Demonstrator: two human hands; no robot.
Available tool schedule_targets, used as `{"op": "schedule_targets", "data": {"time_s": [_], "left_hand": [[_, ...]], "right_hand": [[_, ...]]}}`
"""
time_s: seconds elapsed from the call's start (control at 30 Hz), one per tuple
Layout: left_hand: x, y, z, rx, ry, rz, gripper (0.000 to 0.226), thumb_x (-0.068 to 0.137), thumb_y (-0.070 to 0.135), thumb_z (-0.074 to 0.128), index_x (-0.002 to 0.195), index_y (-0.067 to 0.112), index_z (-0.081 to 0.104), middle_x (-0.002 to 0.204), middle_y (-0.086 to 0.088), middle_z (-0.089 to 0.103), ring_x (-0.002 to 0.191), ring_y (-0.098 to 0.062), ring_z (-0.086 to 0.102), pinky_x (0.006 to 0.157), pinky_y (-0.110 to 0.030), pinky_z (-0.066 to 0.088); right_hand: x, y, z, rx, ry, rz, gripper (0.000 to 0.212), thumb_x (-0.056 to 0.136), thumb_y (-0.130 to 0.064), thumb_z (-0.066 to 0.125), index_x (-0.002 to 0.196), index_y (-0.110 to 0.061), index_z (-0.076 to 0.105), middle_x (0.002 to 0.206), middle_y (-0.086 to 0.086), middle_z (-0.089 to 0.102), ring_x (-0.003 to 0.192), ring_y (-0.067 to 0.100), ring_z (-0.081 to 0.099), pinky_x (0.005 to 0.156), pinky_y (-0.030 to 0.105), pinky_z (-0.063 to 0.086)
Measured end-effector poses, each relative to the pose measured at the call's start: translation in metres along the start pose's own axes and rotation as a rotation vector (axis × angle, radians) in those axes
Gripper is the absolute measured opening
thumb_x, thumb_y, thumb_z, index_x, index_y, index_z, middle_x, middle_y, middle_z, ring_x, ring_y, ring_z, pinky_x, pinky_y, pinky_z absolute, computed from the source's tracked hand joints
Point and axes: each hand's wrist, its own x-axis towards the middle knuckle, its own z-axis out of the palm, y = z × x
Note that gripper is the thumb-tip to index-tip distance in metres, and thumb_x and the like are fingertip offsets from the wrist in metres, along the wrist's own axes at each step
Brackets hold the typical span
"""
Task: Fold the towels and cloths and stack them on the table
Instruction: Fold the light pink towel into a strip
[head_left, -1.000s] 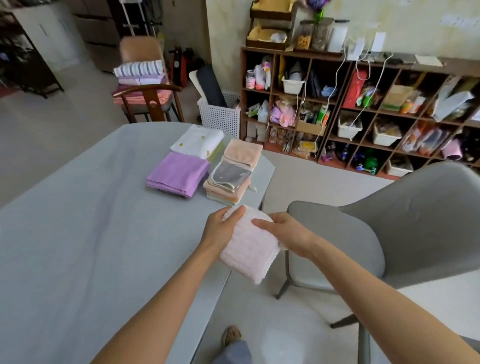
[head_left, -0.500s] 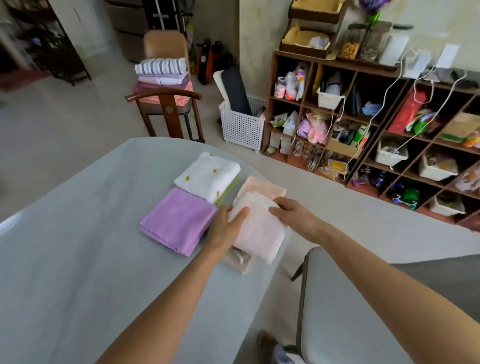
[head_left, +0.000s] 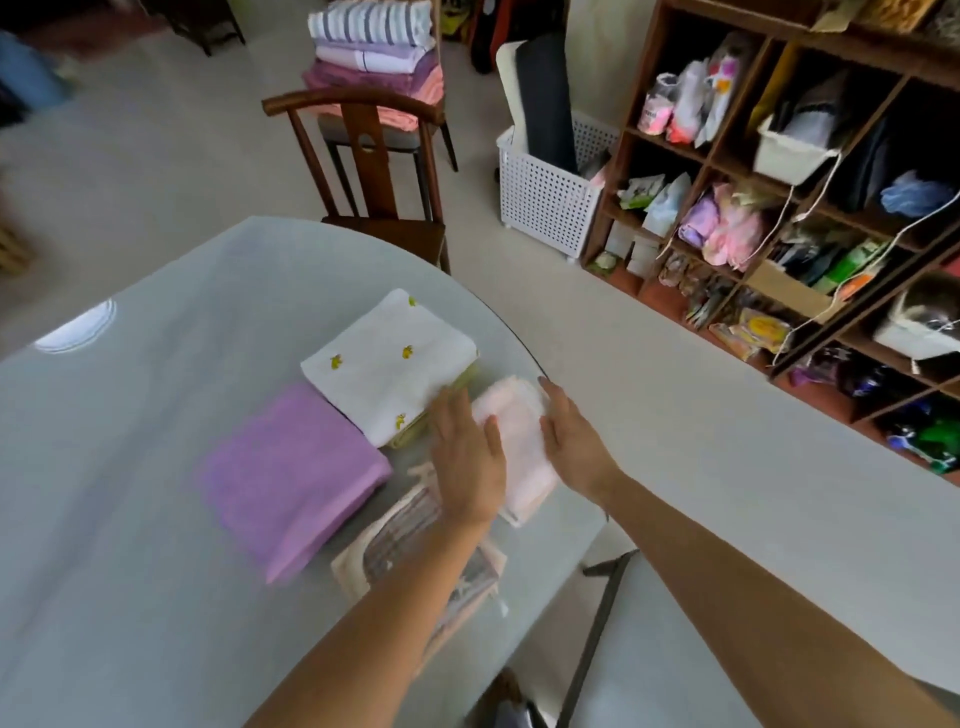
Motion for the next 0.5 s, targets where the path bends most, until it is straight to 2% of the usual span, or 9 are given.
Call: {"op": "schedule_targets", "data": {"time_s": [0.07,0.1,0.17,0.2,0.27,0.33,0.43,0.5], "left_hand": [[-0.010,-0.003,0.022,0.125,-0.051,0.066,0.064,0.100,0.042,0.021,0.140,-0.003,0.042,0.145,-0.021,0.042,0.134,-0.037,0.041,0.112,-0.039,0.026],[-0.016,-0.003,0.032,0.181,-0.089,0.064,0.069,0.101,0.047,0.013,0.141,-0.003,0.040,0.146,-0.020,0.042,0.134,-0.036,0.041,0.110,-0.042,0.032],[-0.021,-0.011,0.044,0.261,-0.147,0.072,0.076,0.100,0.051,0.008,0.142,-0.005,0.035,0.147,-0.022,0.038,0.136,-0.035,0.039,0.108,-0.048,0.038],[-0.022,-0.016,0.047,0.296,-0.174,0.090,0.077,0.099,0.053,0.010,0.143,-0.006,0.033,0.148,-0.022,0.036,0.138,-0.034,0.036,0.110,-0.046,0.035],[-0.020,-0.026,0.050,0.361,-0.192,0.144,0.080,0.097,0.057,0.019,0.144,-0.006,0.032,0.150,-0.022,0.034,0.139,-0.033,0.031,0.112,-0.045,0.024],[-0.016,-0.028,0.054,0.411,-0.221,0.171,0.082,0.095,0.059,0.020,0.145,-0.005,0.032,0.150,-0.022,0.034,0.139,-0.033,0.034,0.112,-0.043,0.020],[-0.011,-0.026,0.059,0.471,-0.301,0.145,0.086,0.094,0.062,0.009,0.145,-0.004,0.032,0.149,-0.020,0.036,0.138,-0.032,0.037,0.115,-0.044,0.023],[-0.007,-0.028,0.059,0.476,-0.376,0.110,0.092,0.091,0.066,0.001,0.148,-0.002,0.024,0.153,-0.020,0.029,0.141,-0.032,0.030,0.116,-0.044,0.022]], "right_hand": [[0.001,0.015,0.007,-0.277,0.012,-0.170,0.058,0.099,-0.013,0.032,0.153,-0.024,0.014,0.154,0.006,0.026,0.135,0.023,0.031,0.109,0.032,0.030],[0.003,0.024,0.007,-0.421,0.006,-0.279,0.058,0.097,-0.015,0.029,0.153,-0.026,0.014,0.158,0.003,0.019,0.142,0.022,0.023,0.112,0.031,0.024],[0.011,0.044,0.003,-0.576,-0.042,-0.458,0.061,0.091,-0.013,0.024,0.152,-0.022,0.023,0.159,0.000,0.018,0.146,0.021,0.017,0.115,0.030,0.018],[0.016,0.052,0.002,-0.585,-0.076,-0.499,0.063,0.089,-0.009,0.027,0.151,-0.018,0.026,0.158,0.001,0.021,0.146,0.021,0.018,0.116,0.032,0.016],[0.027,0.064,0.005,-0.532,-0.130,-0.508,0.066,0.086,0.001,0.039,0.150,-0.014,0.029,0.157,0.002,0.024,0.146,0.020,0.019,0.117,0.035,0.017],[0.033,0.072,0.008,-0.460,-0.143,-0.506,0.064,0.088,0.001,0.045,0.149,-0.012,0.030,0.157,0.003,0.025,0.145,0.018,0.021,0.118,0.036,0.018],[0.037,0.084,0.014,-0.413,-0.149,-0.461,0.055,0.096,-0.012,0.031,0.151,-0.015,0.026,0.158,-0.001,0.021,0.146,0.014,0.018,0.120,0.033,0.014],[0.041,0.087,0.017,-0.436,-0.198,-0.420,0.055,0.097,-0.023,0.021,0.152,-0.020,0.019,0.158,-0.005,0.015,0.146,0.013,0.014,0.120,0.034,0.012]]}}
